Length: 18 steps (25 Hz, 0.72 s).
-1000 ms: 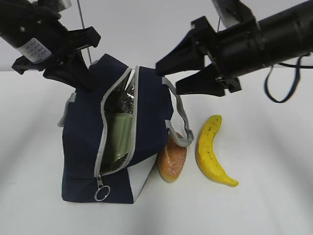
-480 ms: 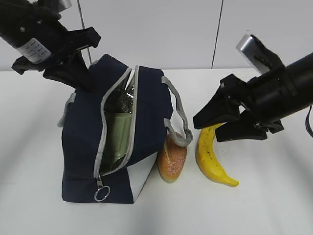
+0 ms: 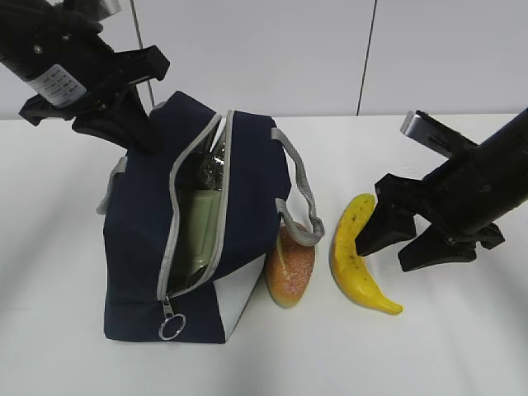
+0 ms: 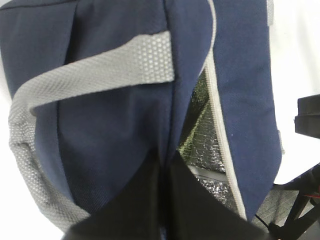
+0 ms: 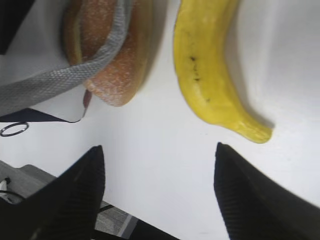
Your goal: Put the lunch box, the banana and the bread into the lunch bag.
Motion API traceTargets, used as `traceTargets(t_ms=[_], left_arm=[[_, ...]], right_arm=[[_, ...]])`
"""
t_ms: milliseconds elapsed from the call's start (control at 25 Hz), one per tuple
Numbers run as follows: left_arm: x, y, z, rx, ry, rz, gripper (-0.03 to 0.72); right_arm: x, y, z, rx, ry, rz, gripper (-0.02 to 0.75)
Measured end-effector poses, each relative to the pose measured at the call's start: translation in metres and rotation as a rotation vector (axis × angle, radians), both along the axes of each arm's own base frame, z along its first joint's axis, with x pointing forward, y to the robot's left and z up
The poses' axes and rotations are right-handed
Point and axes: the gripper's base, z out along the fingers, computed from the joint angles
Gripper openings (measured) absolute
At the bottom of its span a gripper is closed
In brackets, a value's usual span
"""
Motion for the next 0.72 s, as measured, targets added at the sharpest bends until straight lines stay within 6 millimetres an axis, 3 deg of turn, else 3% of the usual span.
traceTargets(t_ms=[360,520,720], left_arm=[[0.000,0.000,0.000,0.001,0.000,0.000,-0.003],[0.000,0.000,0.000,0.002,-0.001,0.000,-0.003],[0.000,0.000,0.000,0.002,-0.001,0.000,-0.003]], right_arm=[[0.016,-0.003,0.018,-0.147,-0.048,-0.010,0.506],[0.021,0.013,0.021,-0.243,-0.058,0.037,0.506],[0.028,0.030,0.010,-0.306,-0.026,0.073,0.507]])
